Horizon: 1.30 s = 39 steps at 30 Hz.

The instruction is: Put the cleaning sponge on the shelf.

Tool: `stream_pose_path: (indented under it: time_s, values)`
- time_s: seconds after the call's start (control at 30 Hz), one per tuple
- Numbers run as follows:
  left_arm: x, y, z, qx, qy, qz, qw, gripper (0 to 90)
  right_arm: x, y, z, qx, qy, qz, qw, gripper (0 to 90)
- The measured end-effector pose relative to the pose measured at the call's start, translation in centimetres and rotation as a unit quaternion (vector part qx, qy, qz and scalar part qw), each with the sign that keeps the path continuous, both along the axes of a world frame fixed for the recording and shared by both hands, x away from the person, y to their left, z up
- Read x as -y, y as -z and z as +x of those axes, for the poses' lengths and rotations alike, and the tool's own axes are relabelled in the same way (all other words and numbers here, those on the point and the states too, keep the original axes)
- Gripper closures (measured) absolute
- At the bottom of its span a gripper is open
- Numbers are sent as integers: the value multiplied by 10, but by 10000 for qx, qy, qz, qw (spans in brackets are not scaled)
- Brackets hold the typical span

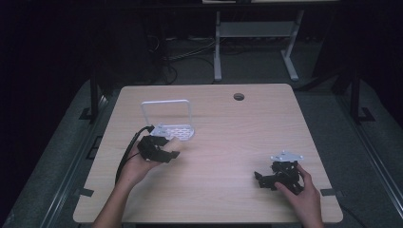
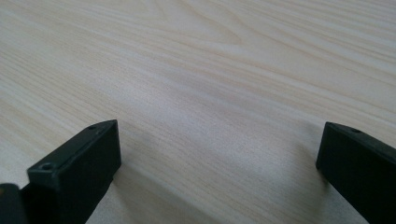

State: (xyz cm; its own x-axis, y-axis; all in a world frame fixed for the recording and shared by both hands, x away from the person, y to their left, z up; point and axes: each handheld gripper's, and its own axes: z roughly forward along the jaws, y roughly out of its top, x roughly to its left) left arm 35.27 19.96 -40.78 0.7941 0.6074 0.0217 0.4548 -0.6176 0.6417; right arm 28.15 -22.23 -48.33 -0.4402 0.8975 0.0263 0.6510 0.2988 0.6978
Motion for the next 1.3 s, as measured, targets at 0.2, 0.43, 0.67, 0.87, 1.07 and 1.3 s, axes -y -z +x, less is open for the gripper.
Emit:
stream_pose_path:
  time_s: [0.2,0.43,0.67,0.87,1.07,1.3]
  values:
    - [-9,-1,4,60,-166,38,9998,409,0,0,0,-1,1,1,10000,0]
    - [-19,-2,9,75,-359,48,9993,409,0,0,0,-1,0,1,10000,0]
    - [-25,0,16,79,-437,115,9989,409,0,0,0,-2,2,1,10000,0]
    - [-26,1,28,84,-502,102,9987,409,0,0,0,-3,3,2,10000,0]
    - [-21,-2,38,132,-499,113,9986,409,0,0,0,-2,3,2,10000,0]
    - [-14,1,47,184,-463,141,9987,409,0,0,0,-1,1,2,10000,0]
